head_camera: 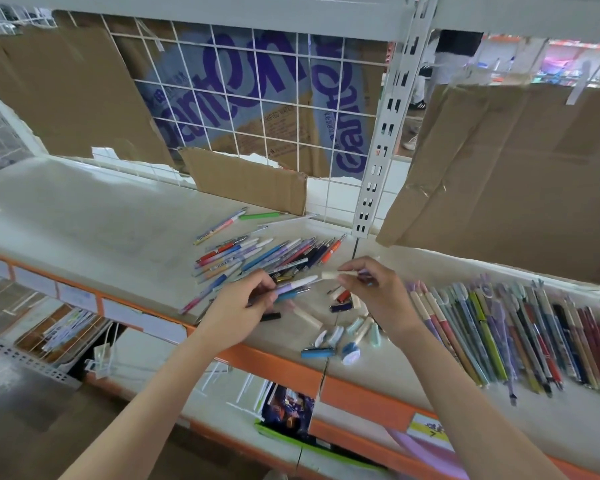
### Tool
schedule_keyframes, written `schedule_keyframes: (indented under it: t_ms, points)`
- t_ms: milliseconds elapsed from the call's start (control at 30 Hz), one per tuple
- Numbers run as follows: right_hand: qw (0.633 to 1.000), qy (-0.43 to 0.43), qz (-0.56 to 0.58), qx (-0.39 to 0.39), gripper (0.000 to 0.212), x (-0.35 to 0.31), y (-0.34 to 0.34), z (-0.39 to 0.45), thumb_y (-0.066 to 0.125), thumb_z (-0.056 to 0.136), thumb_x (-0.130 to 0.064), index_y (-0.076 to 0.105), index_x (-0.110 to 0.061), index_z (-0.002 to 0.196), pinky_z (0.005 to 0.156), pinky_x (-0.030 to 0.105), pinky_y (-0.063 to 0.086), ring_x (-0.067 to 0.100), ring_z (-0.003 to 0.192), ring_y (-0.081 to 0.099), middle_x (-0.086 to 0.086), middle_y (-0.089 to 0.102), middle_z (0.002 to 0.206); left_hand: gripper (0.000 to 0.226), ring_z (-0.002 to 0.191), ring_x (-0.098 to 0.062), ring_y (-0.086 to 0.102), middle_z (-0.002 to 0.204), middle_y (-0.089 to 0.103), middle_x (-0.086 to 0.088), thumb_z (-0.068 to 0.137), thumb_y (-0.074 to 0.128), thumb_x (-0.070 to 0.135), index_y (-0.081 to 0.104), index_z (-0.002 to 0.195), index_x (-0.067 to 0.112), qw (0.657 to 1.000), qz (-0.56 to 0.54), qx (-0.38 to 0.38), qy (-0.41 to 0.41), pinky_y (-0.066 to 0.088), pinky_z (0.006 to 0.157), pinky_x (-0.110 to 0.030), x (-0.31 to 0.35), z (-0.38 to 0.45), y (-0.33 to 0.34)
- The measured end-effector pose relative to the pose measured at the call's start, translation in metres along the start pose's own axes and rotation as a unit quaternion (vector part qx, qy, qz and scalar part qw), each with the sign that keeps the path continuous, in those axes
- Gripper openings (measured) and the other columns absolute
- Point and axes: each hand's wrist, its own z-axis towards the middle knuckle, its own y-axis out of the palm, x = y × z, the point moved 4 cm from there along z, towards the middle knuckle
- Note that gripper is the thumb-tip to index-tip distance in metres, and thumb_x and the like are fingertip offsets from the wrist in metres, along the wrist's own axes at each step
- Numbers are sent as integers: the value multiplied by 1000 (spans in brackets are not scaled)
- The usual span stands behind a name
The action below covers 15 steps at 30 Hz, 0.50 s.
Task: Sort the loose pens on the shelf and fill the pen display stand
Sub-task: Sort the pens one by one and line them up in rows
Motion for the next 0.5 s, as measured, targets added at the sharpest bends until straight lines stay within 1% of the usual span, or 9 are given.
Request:
schedule_keyframes:
  t_ms: [100, 167, 267, 333, 400, 433, 467, 500]
  points:
    - [1000, -6, -10, -19, 14, -2, 0, -2, 70, 83, -11, 67, -24, 82, 69, 14, 46, 0, 68, 57, -11, 64, 74, 18, 74, -1, 58, 74, 63, 10, 90, 58, 14, 55, 81, 29, 1000, 10, -16, 4, 40, 65, -9, 2, 1, 2]
    - [998, -10, -40, -42, 14, -4, -2, -2, 70, 82, -12, 67, -26, 83, 69, 16, 46, 2, 70, 57, -10, 64, 75, 18, 72, -2, 57, 72, 62, 11, 90, 59, 14, 57, 80, 28, 999, 25, -27, 6, 40, 64, -11, 3, 0, 2]
    - [989, 12, -106, -107, 16, -5, -8, -2, 73, 80, -19, 68, -34, 81, 74, 19, 46, 5, 78, 62, -12, 67, 81, 18, 70, -5, 56, 70, 62, 11, 90, 59, 15, 59, 77, 27, 999, 25, -43, 5, 39, 63, -13, 5, -2, 2]
    - [981, 36, -115, -150, 13, -3, -6, -2, 73, 79, -23, 69, -34, 83, 80, 25, 49, 8, 83, 67, -9, 70, 85, 19, 67, -7, 55, 69, 62, 10, 91, 58, 17, 59, 75, 27, 997, 8, -70, 8, 39, 61, -15, 9, -3, 6]
    - [985, 44, -69, -152, 11, -3, 0, -5, 73, 79, -17, 70, -26, 86, 77, 28, 53, 15, 79, 69, -1, 71, 84, 19, 57, -6, 49, 64, 59, 10, 92, 56, 19, 59, 74, 25, 995, -15, -95, 6, 36, 55, -18, 15, -2, 13]
    - [990, 50, -6, -128, 13, -2, 3, -6, 72, 79, -11, 68, -18, 89, 72, 27, 54, 16, 75, 69, 1, 70, 82, 18, 54, -4, 44, 61, 57, 12, 93, 55, 20, 60, 76, 22, 995, -26, -101, -3, 34, 53, -18, 17, -1, 18]
    - [990, 67, 81, -91, 16, -1, 4, -7, 71, 79, -5, 64, -12, 91, 68, 26, 55, 16, 71, 67, 3, 69, 79, 17, 53, -4, 42, 59, 55, 13, 94, 53, 22, 62, 80, 20, 994, -37, -101, -15, 32, 51, -18, 19, 0, 22]
    - [979, 88, 177, -56, 19, 2, 5, -9, 70, 78, -2, 60, -8, 93, 66, 27, 54, 16, 68, 65, 4, 67, 75, 18, 52, -4, 41, 57, 54, 14, 95, 51, 23, 64, 83, 19, 994, -48, -99, -27, 32, 52, -18, 21, 2, 26]
